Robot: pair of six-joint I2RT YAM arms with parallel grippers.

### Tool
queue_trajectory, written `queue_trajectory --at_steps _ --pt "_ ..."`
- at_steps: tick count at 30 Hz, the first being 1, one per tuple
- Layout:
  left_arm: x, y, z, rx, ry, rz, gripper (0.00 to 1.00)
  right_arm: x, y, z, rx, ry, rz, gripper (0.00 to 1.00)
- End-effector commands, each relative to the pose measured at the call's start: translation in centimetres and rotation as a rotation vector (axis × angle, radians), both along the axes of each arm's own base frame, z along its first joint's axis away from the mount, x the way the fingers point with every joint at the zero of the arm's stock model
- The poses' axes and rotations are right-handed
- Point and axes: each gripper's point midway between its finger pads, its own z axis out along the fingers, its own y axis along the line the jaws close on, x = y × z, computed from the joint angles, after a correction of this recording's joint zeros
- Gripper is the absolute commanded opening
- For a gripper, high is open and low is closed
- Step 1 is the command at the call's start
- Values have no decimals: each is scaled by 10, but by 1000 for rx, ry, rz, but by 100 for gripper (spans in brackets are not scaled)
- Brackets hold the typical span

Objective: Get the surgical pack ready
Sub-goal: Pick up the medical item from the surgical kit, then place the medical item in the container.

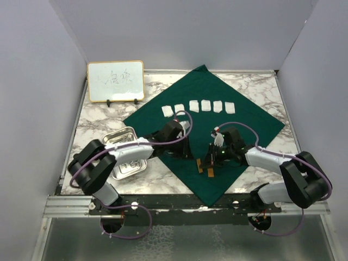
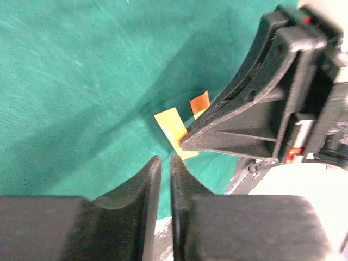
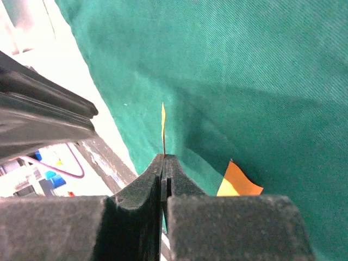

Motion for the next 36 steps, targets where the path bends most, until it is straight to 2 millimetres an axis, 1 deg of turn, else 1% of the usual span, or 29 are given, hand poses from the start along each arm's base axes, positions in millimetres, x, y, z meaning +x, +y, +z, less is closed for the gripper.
queue_trajectory --at_steps 1,4,6,7,8,11,14,17,19,23,26,27,32,36 --pt "42 29 46 -14 -148 94 23 13 9 23 47 -104 59 1" --pt "52 49 55 -62 -144 138 37 17 18 42 115 -145 85 1" --pt "51 53 58 -152 -102 141 43 20 26 61 171 -176 102 1" --pt "45 51 62 -214 -75 122 44 21 30 71 202 -190 112 1" --pt "44 48 68 -269 -71 118 46 22 34 83 238 -209 121 1" --pt "38 40 91 -420 -87 93 52 26 43 115 339 -246 132 1" --pt "36 37 110 -485 -124 73 53 27 51 136 410 -259 144 1" --pt "31 38 128 -553 -160 66 57 31 57 152 458 -269 156 1" --pt "28 38 136 -581 -162 56 58 34 59 160 475 -277 160 1" --pt "27 38 142 -601 -150 65 59 36 63 174 516 -295 177 1" --pt "28 39 147 -616 -151 80 58 37 64 177 517 -299 177 1" --pt "27 39 148 -620 -151 81 57 37 64 177 518 -296 178 1" --pt "30 39 153 -631 -155 96 43 34 64 174 529 -273 195 1" --pt "30 41 154 -635 -162 110 36 30 63 171 533 -268 200 1"
